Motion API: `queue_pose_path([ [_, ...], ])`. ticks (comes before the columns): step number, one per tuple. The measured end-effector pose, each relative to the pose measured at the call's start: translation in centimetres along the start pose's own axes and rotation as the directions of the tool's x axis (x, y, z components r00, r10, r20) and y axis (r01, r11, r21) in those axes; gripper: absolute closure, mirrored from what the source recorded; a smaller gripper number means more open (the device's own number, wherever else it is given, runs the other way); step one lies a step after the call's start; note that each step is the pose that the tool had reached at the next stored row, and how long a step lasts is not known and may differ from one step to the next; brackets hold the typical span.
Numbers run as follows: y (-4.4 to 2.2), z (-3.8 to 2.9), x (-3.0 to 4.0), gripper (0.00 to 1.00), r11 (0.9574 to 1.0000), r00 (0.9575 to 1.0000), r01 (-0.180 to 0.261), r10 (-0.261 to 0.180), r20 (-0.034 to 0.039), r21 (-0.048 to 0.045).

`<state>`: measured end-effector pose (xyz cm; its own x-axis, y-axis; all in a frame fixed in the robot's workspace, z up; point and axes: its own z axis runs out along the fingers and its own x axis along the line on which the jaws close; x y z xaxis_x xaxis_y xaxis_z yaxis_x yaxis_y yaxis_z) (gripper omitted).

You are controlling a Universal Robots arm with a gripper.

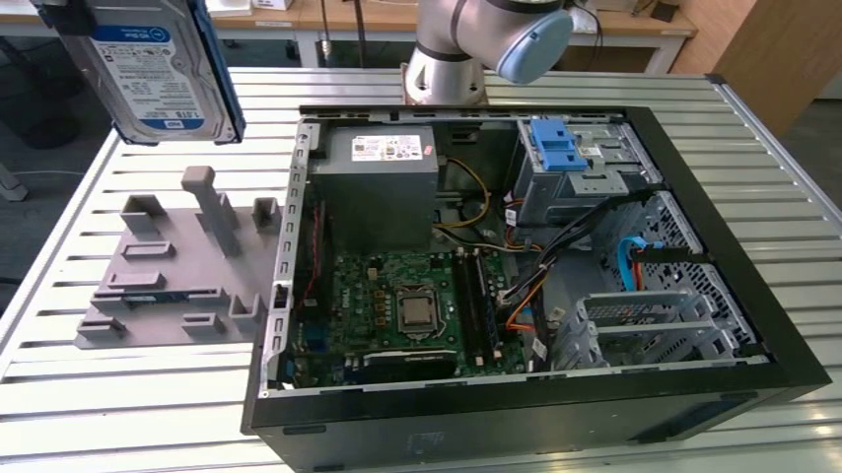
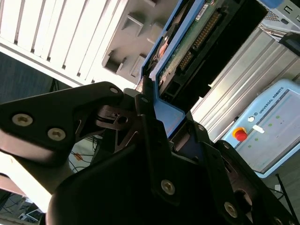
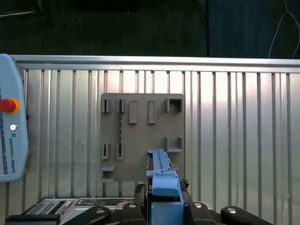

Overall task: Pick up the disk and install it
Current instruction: 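Pick up the disk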

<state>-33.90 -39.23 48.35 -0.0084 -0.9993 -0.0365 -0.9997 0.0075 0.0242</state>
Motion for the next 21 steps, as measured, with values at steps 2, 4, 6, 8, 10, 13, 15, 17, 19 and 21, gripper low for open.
queue_pose_path([
  [2,-0.36,-0.01,0.19,0.64,1.0,1.0,0.0,0.0,0.0,-0.0001],
  [4,-0.71,-0.03,0.4,0.64,1.0,1.0,0.0,0.0,0.0,-0.0003],
  [6,-1.03,-0.04,0.59,0.64,1.0,1.0,0.0,0.0,0.0001,-0.0002],
  [8,-1.37,-0.06,0.78,0.64,1.0,1.0,0.0,0.0,0.0001,-0.0003],
  [10,-1.7,-0.08,0.98,0.64,1.0,1.0,0.0,0.0,0.0,-0.0004],
  [13,-2.21,-0.1,1.26,0.64,1.0,1.0,0.0,0.0,0.0001,-0.0004],
  [15,-2.57,-0.11,1.44,0.64,1.0,1.0,0.0,0.0,0.0,-0.0005],
  [17,-2.97,-0.13,1.6,0.64,1.0,1.0,0.0,0.0,0.0,-0.0006],
  [19,-3.4,-0.15,1.76,0.64,1.0,1.0,0.0,0.0,0.0,-0.0008],
  [21,-3.81,-0.16,1.9,0.64,1.0,1.0,0.0,0.0,0.0,-0.001],
])
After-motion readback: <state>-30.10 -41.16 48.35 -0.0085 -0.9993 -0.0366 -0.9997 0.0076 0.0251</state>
